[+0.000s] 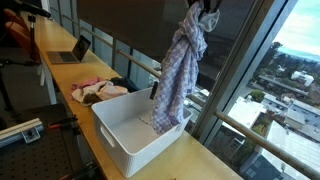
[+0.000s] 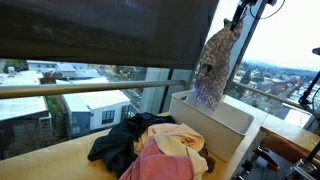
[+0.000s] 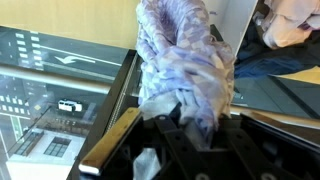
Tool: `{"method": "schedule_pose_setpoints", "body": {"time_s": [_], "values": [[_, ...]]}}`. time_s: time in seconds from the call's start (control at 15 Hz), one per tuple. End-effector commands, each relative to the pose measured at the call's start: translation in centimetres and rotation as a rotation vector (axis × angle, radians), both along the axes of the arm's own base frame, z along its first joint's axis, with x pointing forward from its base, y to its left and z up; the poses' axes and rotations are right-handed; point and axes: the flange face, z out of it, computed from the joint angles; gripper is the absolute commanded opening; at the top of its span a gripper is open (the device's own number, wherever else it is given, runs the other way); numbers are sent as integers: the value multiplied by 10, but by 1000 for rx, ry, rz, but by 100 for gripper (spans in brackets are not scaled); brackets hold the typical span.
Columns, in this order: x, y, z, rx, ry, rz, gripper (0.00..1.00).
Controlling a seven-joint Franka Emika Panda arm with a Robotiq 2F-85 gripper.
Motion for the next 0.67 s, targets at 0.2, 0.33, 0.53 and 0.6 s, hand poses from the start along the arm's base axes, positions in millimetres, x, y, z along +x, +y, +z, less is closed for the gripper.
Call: {"method": "schedule_pose_setpoints", "body": {"time_s": [0.2, 0.33, 0.53, 0.6], "values": [[-43, 4, -50, 19, 46, 5, 4], [-57, 9, -67, 19, 67, 7, 4], [-80, 25, -92, 12, 102, 26, 4], [-87, 31, -99, 7, 111, 35, 4]]}}
